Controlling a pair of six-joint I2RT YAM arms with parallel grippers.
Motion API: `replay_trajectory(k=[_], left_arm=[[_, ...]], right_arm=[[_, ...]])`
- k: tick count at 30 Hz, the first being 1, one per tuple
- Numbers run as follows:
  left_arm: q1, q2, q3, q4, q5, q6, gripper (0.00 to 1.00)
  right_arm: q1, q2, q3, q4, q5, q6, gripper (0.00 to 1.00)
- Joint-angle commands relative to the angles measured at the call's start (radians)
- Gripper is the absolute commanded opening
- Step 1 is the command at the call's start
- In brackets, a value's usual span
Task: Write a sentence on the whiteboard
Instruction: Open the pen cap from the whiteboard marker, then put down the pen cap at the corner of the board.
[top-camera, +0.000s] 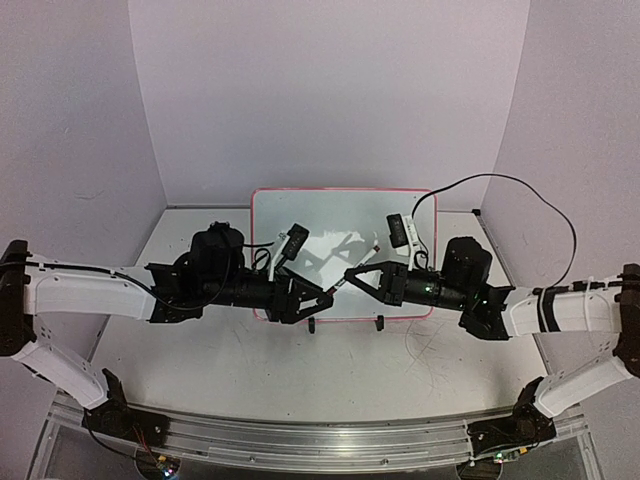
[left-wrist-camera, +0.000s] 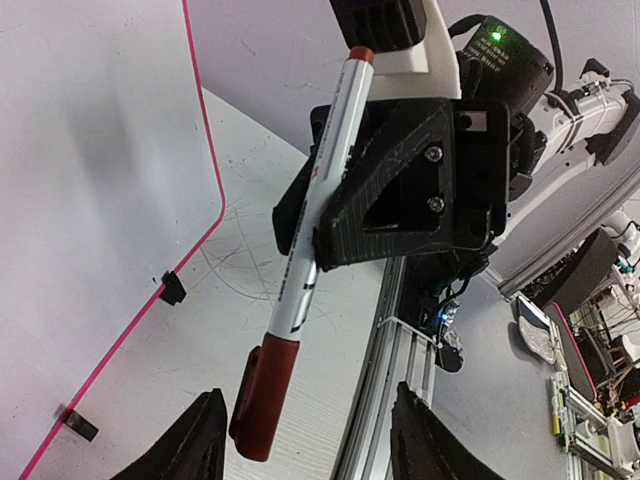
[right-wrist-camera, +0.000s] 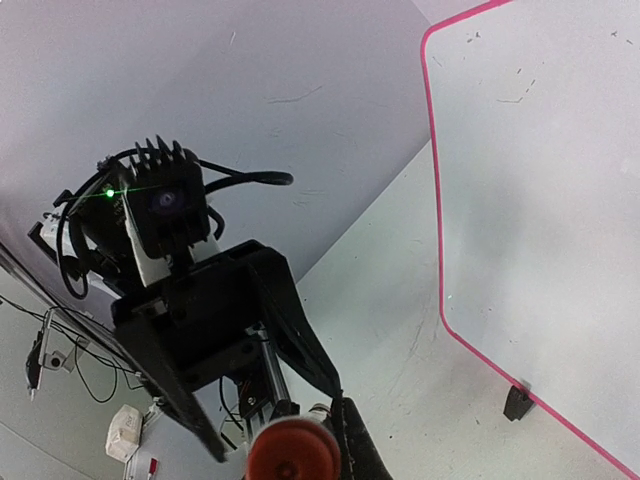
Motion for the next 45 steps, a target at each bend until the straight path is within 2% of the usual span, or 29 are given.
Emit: replay_trajectory(k=[1,6,11,15,20,25,31,36,41,45], left_arm=[[-0.001,0.017,0.028,0.041,0.040,0.011,0.46],[-0.002,0.036,0.041,0.041,0.044,0.022,0.35],[-0.001,0.040,0.045,0.041,0.040,0.033,0.17],[-0.001,0.046,0.043,0.040,0.036,0.036,0.13],[-0.001,0.049,0.036,0.040,0.032,0.043,0.01],[-0.001,0.050,0.009,0.040,0.015,0.060,0.00],[-0.002,0.048,-0.078,0.038,0.003,0.056,0.00],[-0.002,-0.024,-0.152,0.037,-0.032,0.050,0.00],[-0.002,-0.109,-0.173,0.029,-0.081,0.033,0.00],[0.001,-0.160,-0.185,-0.063,-0.274,-0.022,0.00]], right_arm=[[0.001,-0.037,0.022,0.006,-0.021,-0.011,0.00],[0.001,-0.030,0.034,0.007,-0.067,-0.003,0.00],[0.002,-0.036,0.039,0.009,-0.076,0.011,0.00],[0.001,-0.037,0.055,0.009,-0.083,0.030,0.00],[-0.006,-0.050,0.060,0.009,-0.070,0.057,0.00],[-0.040,-0.099,0.044,0.010,-0.028,0.107,0.00],[-0.153,-0.221,0.017,-0.003,0.016,0.160,0.00],[-0.252,-0.276,0.042,-0.107,0.008,0.134,0.00],[-0.259,-0.292,0.084,-0.189,-0.005,0.054,0.00],[-0.259,-0.335,0.110,-0.304,0.010,-0.062,0.00]])
